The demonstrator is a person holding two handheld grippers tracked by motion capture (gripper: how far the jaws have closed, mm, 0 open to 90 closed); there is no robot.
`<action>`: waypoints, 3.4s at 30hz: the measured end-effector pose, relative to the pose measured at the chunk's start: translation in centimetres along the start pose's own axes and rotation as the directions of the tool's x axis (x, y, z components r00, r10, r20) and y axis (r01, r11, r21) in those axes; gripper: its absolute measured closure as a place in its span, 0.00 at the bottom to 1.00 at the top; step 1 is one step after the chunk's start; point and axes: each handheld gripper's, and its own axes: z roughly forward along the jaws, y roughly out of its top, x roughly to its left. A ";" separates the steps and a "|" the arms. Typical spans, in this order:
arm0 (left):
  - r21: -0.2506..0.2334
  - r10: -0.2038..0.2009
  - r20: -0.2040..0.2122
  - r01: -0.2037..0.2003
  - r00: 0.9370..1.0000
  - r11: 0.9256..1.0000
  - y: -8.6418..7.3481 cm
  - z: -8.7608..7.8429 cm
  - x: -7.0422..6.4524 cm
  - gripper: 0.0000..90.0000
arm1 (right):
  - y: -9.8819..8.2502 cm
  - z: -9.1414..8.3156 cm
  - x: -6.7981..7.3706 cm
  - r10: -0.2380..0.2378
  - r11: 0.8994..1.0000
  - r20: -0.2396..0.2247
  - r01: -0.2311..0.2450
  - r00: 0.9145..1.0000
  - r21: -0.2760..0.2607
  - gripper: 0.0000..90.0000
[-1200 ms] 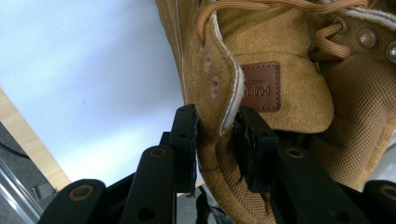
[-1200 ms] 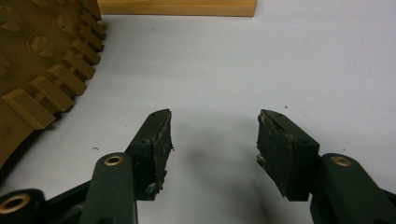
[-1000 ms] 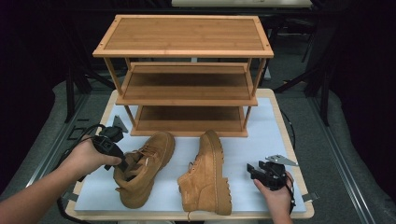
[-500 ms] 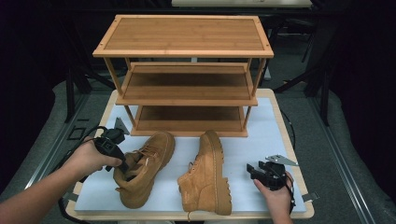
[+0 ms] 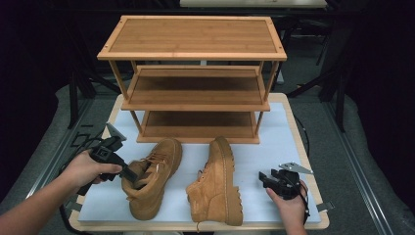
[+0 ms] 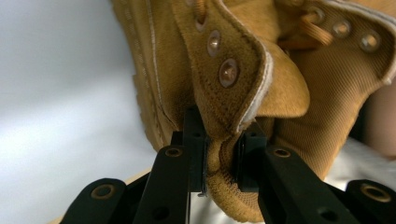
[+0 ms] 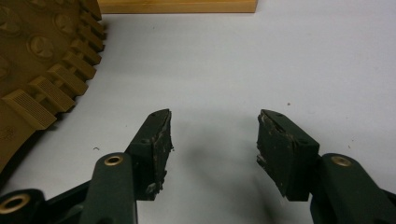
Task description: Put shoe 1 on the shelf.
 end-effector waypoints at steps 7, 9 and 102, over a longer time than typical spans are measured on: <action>-0.088 -0.045 0.143 0.058 0.989 0.994 -0.7 -0.1 0.9 0.88 | 0.0 0.0 0.0 0.008 1.000 -0.001 -0.008 1.000 -0.007 0.49; -0.099 -0.057 0.168 0.075 0.984 0.992 -0.8 -0.7 0.8 0.88 | 0.0 0.0 -0.1 0.010 1.000 0.000 -0.010 1.000 -0.002 0.49; -0.570 0.158 -0.078 -0.173 0.984 0.803 -1.5 -11.7 -3.8 0.65 | 1.0 -1.2 0.9 -0.008 0.999 -0.045 0.007 0.999 -0.033 0.64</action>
